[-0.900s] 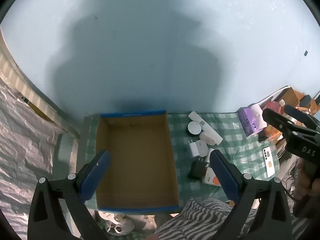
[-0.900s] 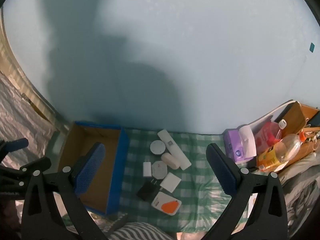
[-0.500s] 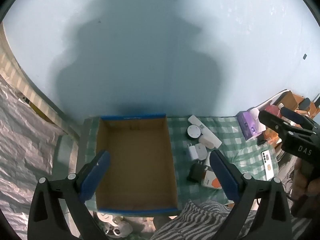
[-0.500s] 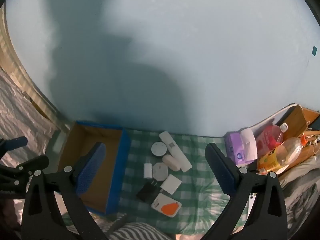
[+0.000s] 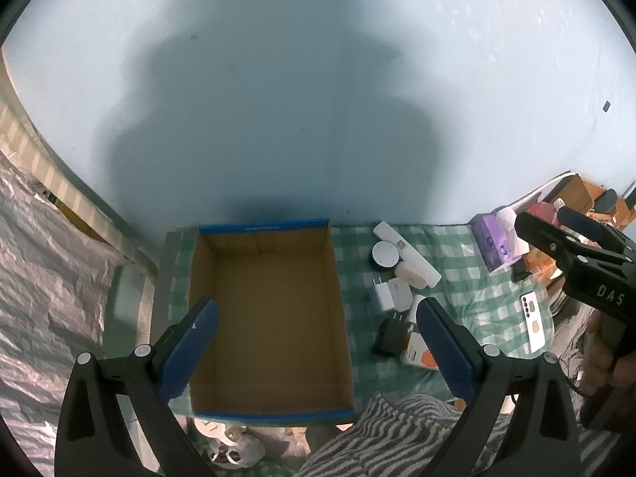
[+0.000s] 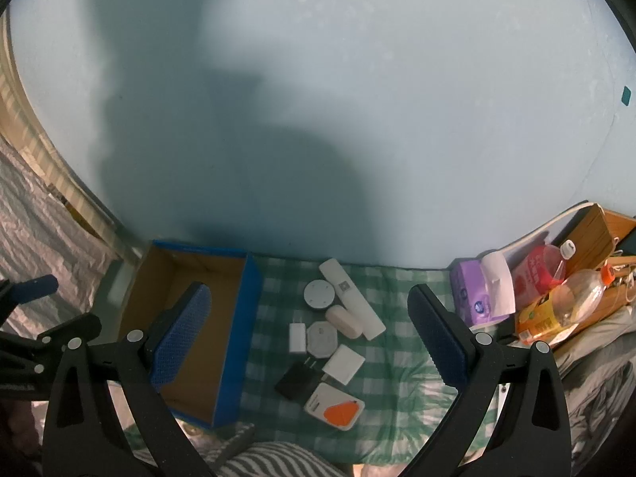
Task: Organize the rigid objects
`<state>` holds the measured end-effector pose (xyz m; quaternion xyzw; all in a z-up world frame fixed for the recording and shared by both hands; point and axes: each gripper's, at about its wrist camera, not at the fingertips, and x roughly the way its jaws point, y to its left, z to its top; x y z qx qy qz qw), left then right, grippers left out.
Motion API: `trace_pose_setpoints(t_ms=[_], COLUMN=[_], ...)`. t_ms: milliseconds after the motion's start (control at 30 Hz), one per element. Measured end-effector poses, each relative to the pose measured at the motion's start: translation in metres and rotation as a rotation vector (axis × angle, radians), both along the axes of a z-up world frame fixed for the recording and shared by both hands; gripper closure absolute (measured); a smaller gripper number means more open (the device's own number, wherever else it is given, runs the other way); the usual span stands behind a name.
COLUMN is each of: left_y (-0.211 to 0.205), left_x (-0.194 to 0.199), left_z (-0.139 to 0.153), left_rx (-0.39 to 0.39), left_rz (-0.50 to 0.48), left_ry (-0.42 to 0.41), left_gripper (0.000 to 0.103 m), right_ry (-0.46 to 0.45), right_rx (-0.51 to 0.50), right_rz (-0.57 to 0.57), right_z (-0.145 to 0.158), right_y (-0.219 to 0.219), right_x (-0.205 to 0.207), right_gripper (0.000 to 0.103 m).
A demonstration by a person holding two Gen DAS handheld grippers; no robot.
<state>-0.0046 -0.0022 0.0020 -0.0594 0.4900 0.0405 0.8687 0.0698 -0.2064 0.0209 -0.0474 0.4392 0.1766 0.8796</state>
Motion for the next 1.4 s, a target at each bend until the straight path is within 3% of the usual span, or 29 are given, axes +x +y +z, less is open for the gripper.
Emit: trace_pose_setpoints(t_ms=[1400], left_y=[-0.0036], left_x=[-0.0034], left_z=[0.0009], left_rx=[-0.015], left_rz=[-0.022], left_ry=[0.006], left_gripper=[0.003], right_ry=[0.011], right_rx=[-0.002], right_rz=[0.01], right_z=[-0.003], right_y=[0.0041], right_x=[-0.0035], right_gripper=[0.003])
